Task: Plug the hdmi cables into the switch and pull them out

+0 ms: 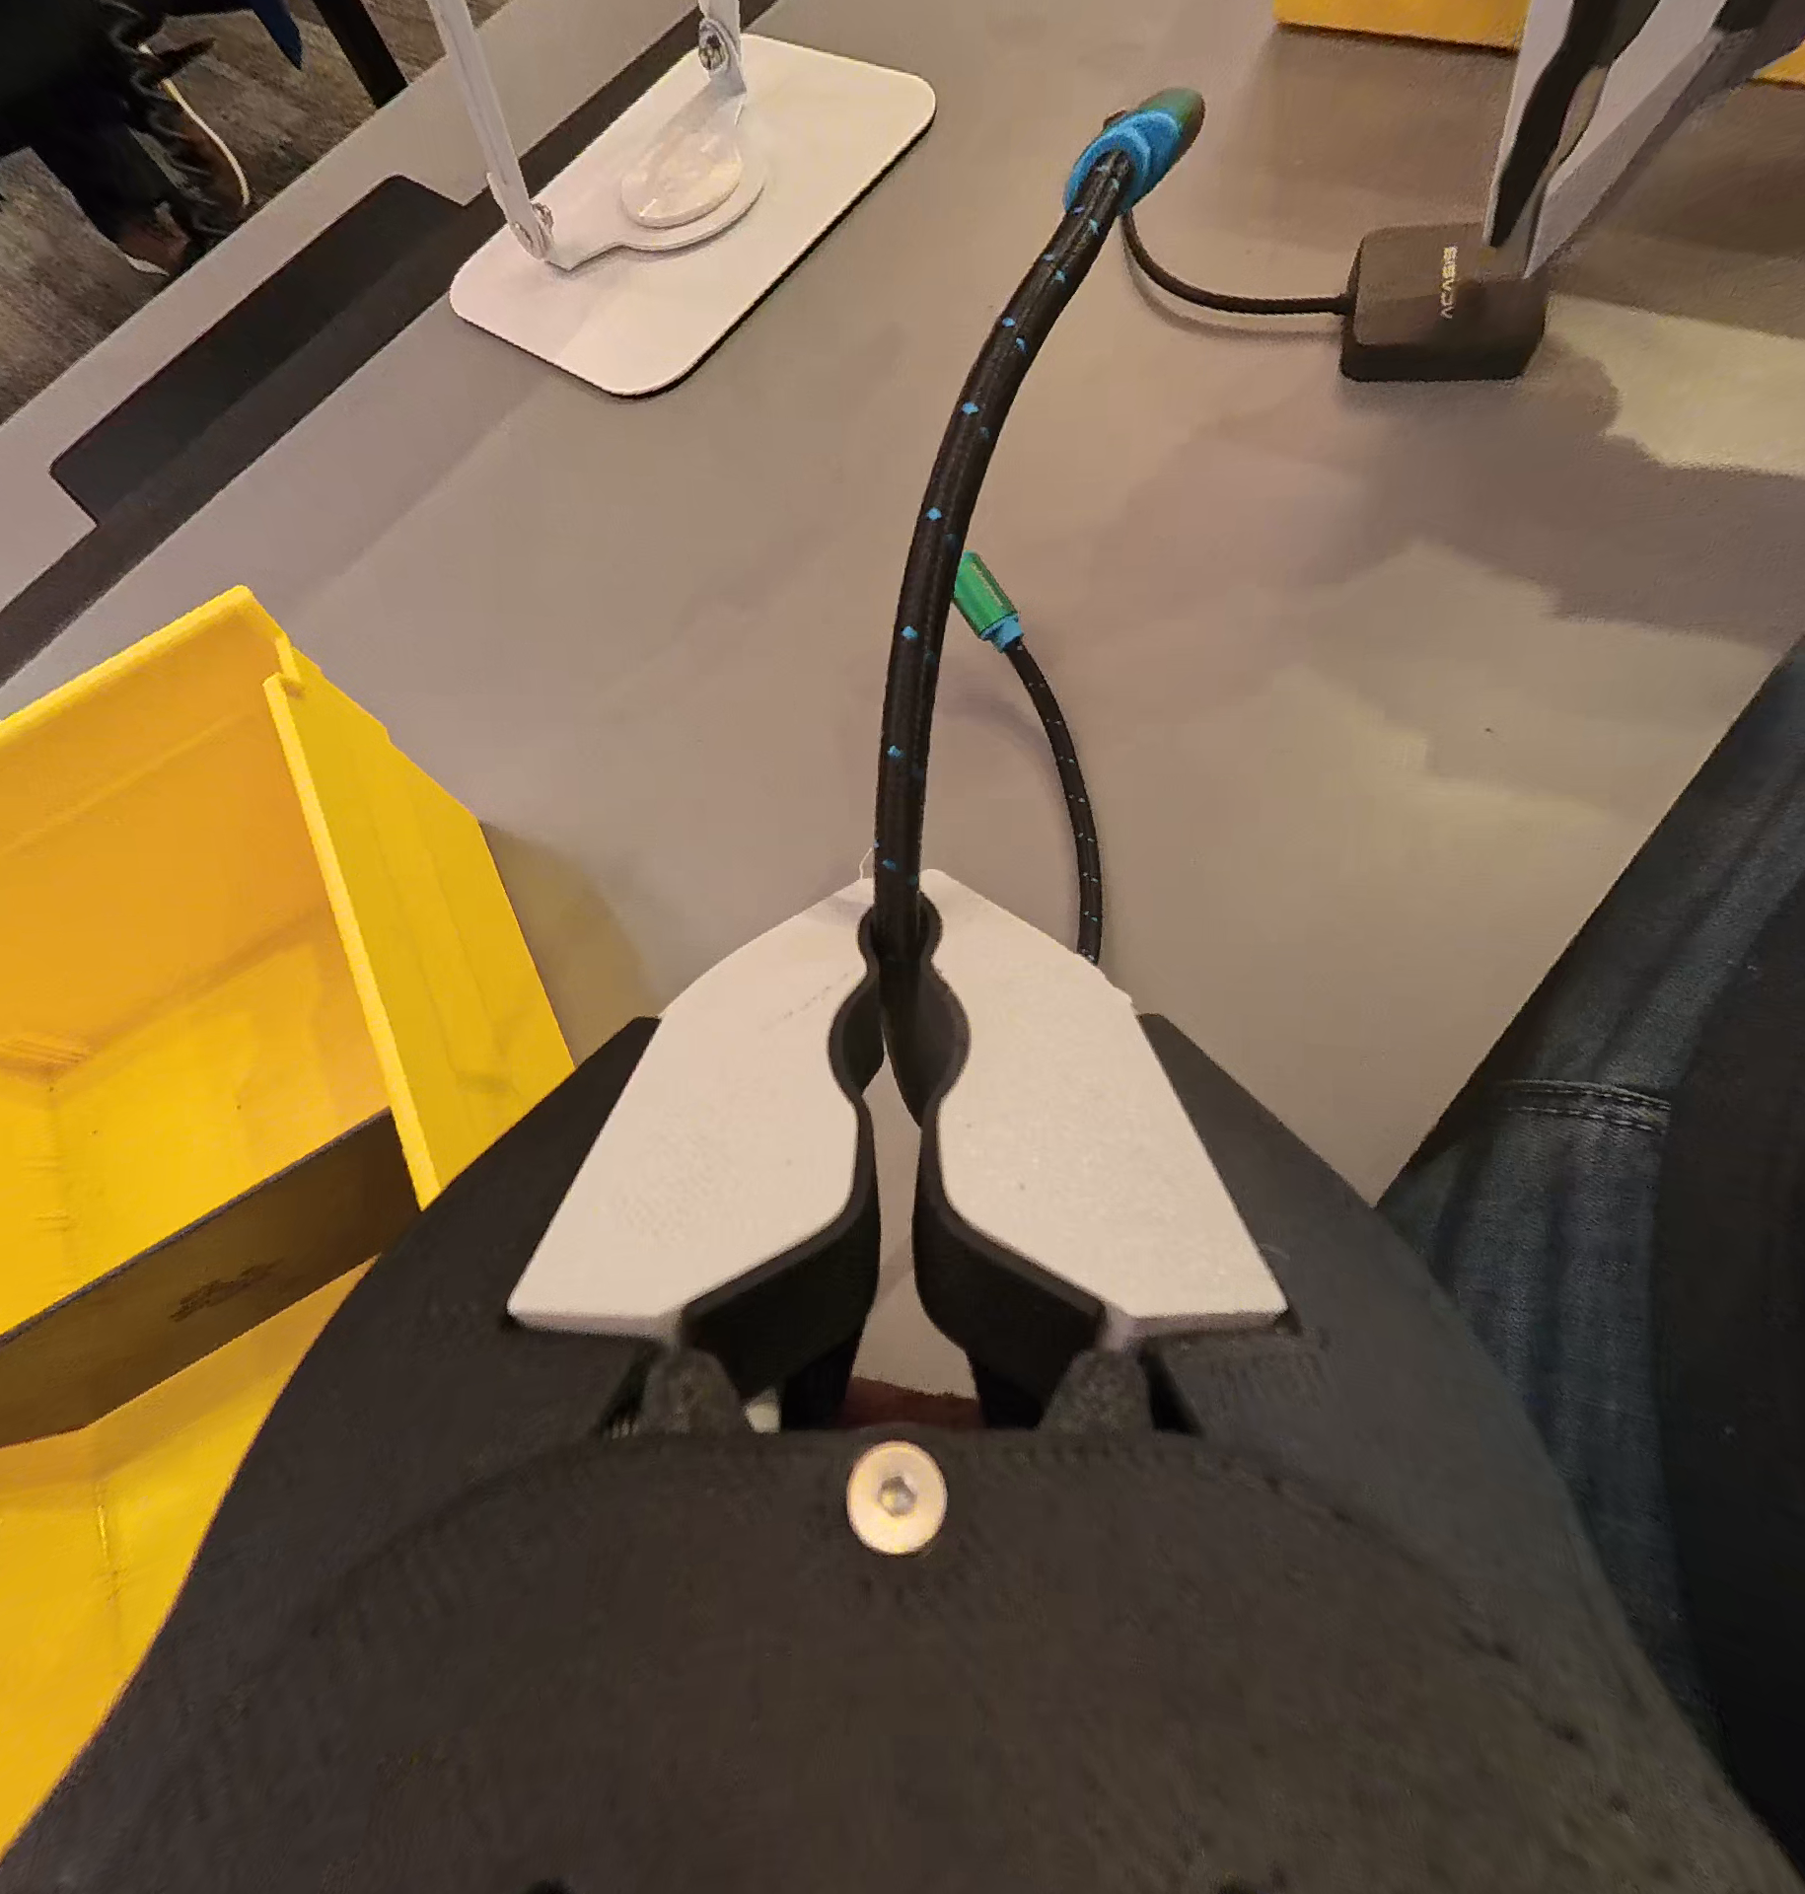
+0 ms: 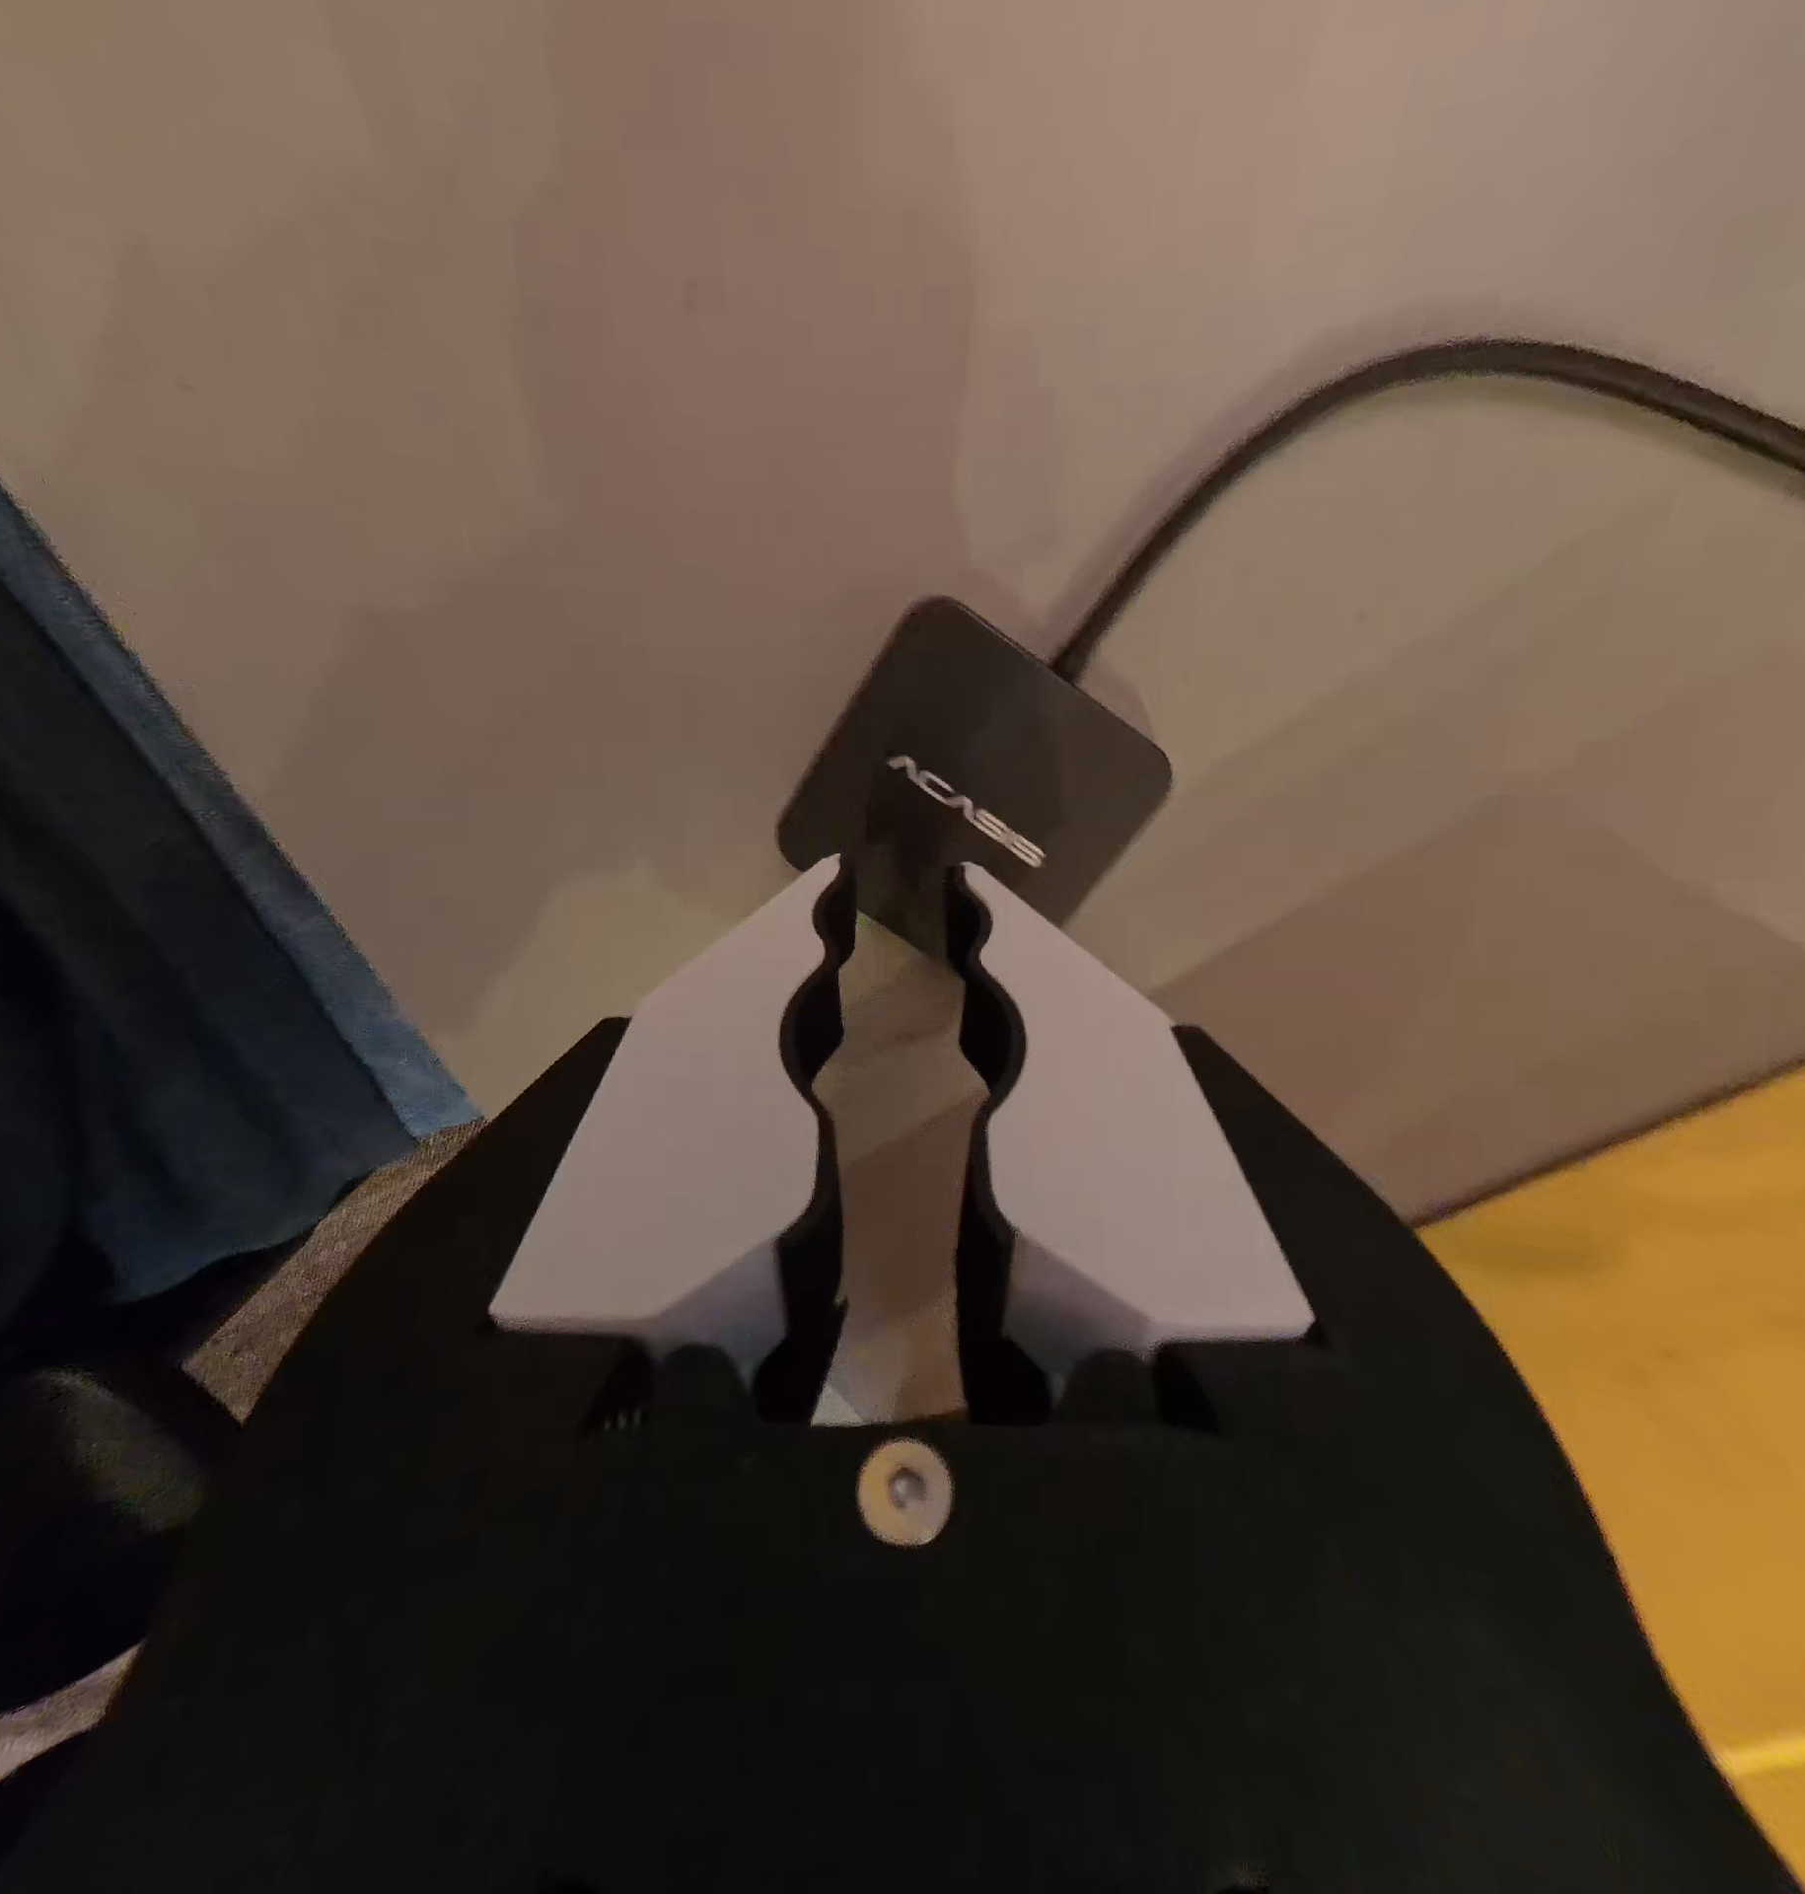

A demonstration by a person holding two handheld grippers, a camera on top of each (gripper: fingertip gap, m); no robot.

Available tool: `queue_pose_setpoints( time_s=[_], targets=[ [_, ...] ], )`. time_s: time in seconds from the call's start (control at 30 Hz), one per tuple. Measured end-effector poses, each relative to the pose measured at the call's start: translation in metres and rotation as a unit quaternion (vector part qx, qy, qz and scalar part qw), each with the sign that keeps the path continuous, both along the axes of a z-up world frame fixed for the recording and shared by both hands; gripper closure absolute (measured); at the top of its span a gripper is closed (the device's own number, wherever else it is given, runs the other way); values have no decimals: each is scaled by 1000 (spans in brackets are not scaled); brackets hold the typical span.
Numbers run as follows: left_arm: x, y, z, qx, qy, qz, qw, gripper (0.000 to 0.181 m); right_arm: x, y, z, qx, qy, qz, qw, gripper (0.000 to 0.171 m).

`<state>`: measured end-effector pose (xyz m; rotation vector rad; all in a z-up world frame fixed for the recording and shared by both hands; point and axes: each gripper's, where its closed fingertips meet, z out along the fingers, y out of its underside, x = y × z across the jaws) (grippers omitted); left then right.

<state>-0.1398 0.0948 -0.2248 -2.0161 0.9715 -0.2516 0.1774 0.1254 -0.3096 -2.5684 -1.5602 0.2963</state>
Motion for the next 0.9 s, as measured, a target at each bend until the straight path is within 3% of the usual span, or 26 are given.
queue_pose_setpoints(
  time_s=[0.17,0.33,0.47,0.57,0.67,0.77,0.9],
  targets=[
    [2,-1,-3,-5,-2,-5,1000,181,22,-8,-13,-19,-29,-41,999,145],
    [8,-3,-5,-7,-1,-13,1000,181,-37,-32,-16,-76,74,-35,994,152],
    [8,-4,-5,-7,2,-12,1000,181,-80,-38,3,-86,159,-3,984,142],
    [7,-5,-6,-7,3,-12,1000,181,-73,-7,12,53,95,98,989,130],
    [6,-4,-5,-5,5,-12,1000,181,-75,19,20,158,25,229,960,113],
    [6,-3,-5,-4,5,-12,1000,181,-98,13,12,128,51,337,931,109],
    [6,-5,-5,1,7,-16,1000,181,-100,6,-12,116,-20,486,866,112]
  ],
)
